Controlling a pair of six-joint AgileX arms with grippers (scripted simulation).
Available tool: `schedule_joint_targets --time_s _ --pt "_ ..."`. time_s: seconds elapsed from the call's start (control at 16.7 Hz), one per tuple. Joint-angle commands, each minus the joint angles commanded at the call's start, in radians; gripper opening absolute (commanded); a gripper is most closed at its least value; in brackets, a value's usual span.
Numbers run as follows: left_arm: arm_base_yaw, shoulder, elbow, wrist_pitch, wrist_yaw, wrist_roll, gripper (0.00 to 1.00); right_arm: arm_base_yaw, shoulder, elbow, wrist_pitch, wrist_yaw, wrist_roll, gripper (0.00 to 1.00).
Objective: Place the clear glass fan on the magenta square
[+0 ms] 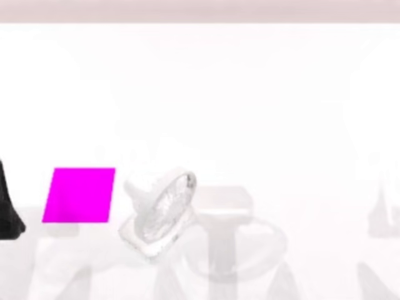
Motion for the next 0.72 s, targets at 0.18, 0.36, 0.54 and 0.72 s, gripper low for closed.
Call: schedule_joint_targets --time_s 0.18,0.36,0.54,0.72 --pt "-0.006 0.01 0.01 -0.01 0.001 0.001 1.0 0.0 0.0 0.0 0.0 0.0 0.0 1.0" --pt "-0.055 0.105 0.102 -0.103 0.003 0.003 1.0 0.0 0.0 0.0 0.0 0.0 0.0 1.0" --pt "-0.136 0.293 0.28 -0.268 0.003 0.0 1.0 0.0 0.0 0.0 0.0 0.0 0.0 1.0" --pt "-0.237 0.554 0.524 -0.475 0.002 -0.007 1.0 0.0 0.0 0.0 0.0 0.0 0.0 1.0"
